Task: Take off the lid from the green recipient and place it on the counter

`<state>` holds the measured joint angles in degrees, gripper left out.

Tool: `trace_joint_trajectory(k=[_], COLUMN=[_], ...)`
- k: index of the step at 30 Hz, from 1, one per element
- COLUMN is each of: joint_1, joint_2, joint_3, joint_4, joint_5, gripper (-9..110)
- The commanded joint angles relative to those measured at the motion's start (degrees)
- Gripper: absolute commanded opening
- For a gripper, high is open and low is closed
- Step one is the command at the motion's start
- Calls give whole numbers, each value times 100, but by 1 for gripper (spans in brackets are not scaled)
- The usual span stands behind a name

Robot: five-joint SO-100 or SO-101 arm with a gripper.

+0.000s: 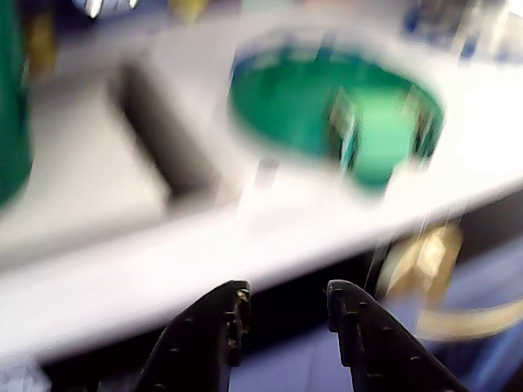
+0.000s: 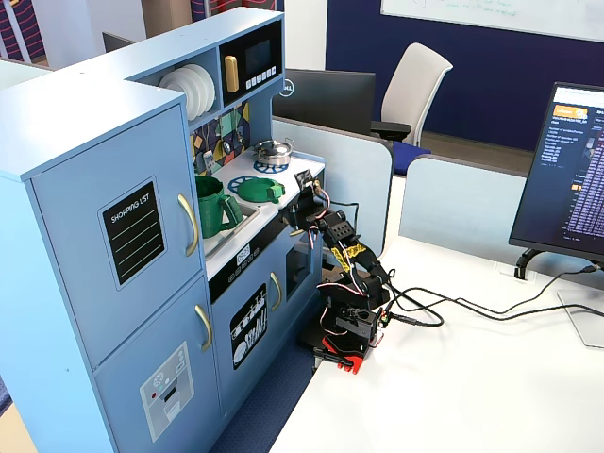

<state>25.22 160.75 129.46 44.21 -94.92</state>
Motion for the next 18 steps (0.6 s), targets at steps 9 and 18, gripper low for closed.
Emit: trace_joint_trajectory(k=[9,18], joint_1=[-1547,-2294], joint_2=[756,1564], joint_3=[1222,3507], joint_4=[2241,1283], joint_5=[-176,229], gripper=[0,0])
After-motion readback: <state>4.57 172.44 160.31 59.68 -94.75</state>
